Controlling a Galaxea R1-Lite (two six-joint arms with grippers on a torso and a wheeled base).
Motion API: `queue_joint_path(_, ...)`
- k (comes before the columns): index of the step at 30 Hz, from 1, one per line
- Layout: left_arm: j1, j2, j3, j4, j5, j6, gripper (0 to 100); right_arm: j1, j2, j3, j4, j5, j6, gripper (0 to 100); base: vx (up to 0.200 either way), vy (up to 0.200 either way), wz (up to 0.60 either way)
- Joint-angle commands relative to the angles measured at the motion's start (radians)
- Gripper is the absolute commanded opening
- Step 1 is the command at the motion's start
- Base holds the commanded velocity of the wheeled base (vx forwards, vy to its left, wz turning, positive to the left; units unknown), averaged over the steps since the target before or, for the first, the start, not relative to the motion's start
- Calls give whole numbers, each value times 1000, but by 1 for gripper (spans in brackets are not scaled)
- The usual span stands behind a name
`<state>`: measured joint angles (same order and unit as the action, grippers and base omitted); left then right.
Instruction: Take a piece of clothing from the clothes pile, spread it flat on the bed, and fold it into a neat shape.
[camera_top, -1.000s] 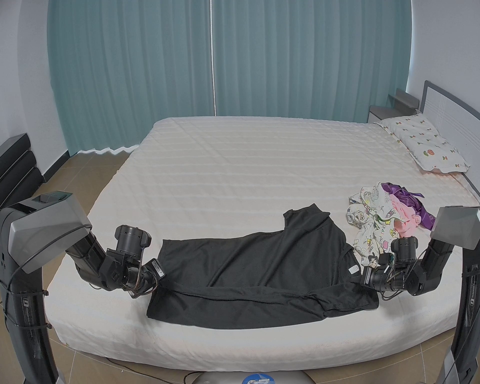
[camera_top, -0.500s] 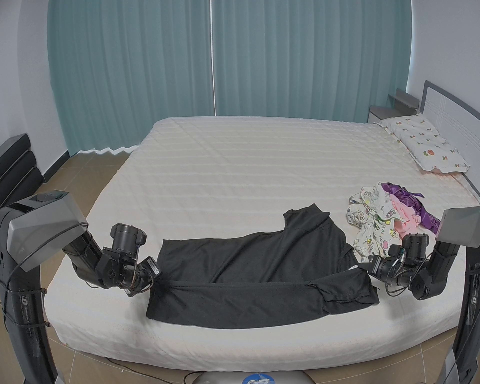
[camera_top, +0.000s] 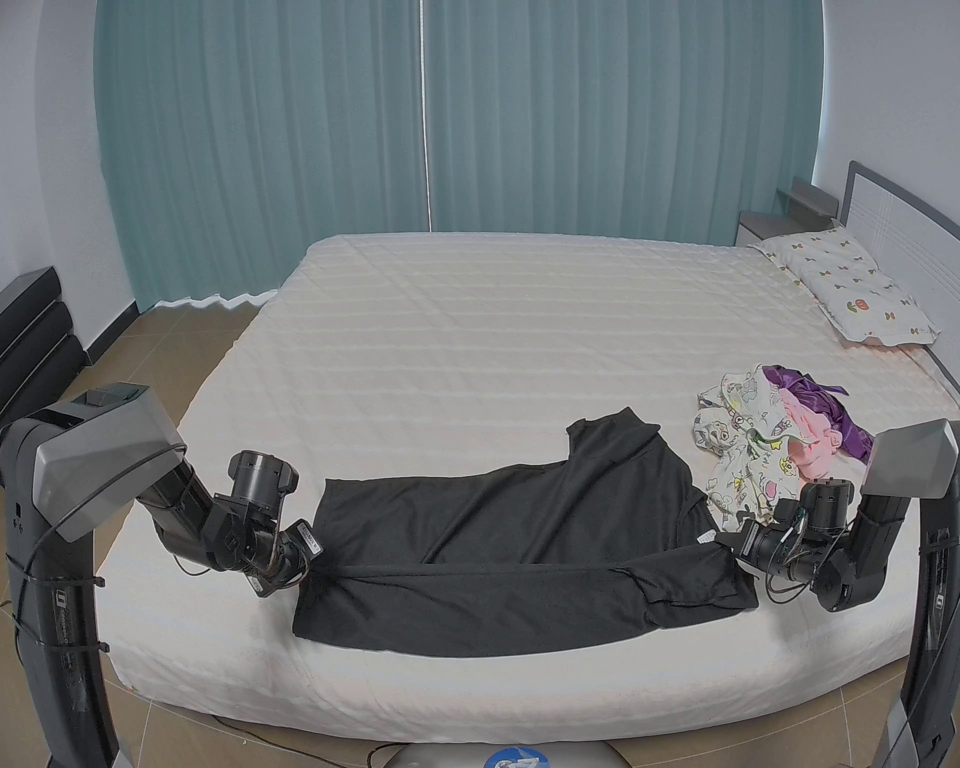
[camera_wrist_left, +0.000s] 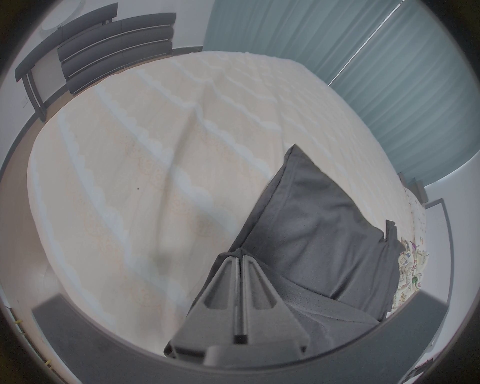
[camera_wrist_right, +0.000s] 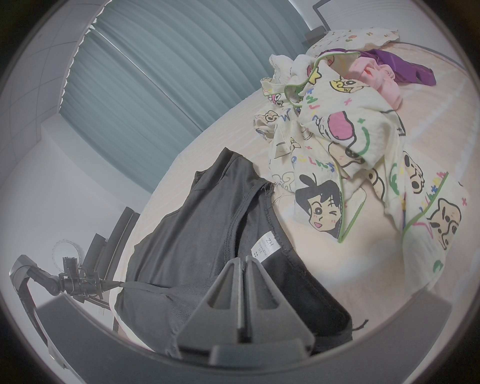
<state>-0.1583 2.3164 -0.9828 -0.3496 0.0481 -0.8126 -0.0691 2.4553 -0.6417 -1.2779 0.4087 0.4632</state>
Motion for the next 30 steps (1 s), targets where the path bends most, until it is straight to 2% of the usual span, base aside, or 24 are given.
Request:
queue_joint_path(1, -1, 9, -19, 12, 1, 1, 0, 3, 30, -16, -20, -1, 0, 0, 0, 0, 0)
queue_joint_path(14, -4, 14, -62, 100, 36, 4, 0, 31, 73, -81, -12, -30, -1, 0, 0, 0, 0)
queue_joint_path(15, -4, 14, -62, 101, 36, 4, 0, 31, 73, -82, -12, -30, -1, 100, 0, 0, 0)
queue_joint_path(16, -4, 14, -68, 107, 36, 4, 100, 34, 74, -84, -11, -30, -1, 100, 0, 0, 0)
queue_joint_path(25, 3, 11, -76, 118, 33, 1, 100, 32, 33, -78, -21, -53, 0, 100, 0, 0, 0)
queue_joint_path(30, 33, -55, -57, 118, 13, 0, 100, 8, -56, -62, -8, -62, 60, 100, 0, 0, 0)
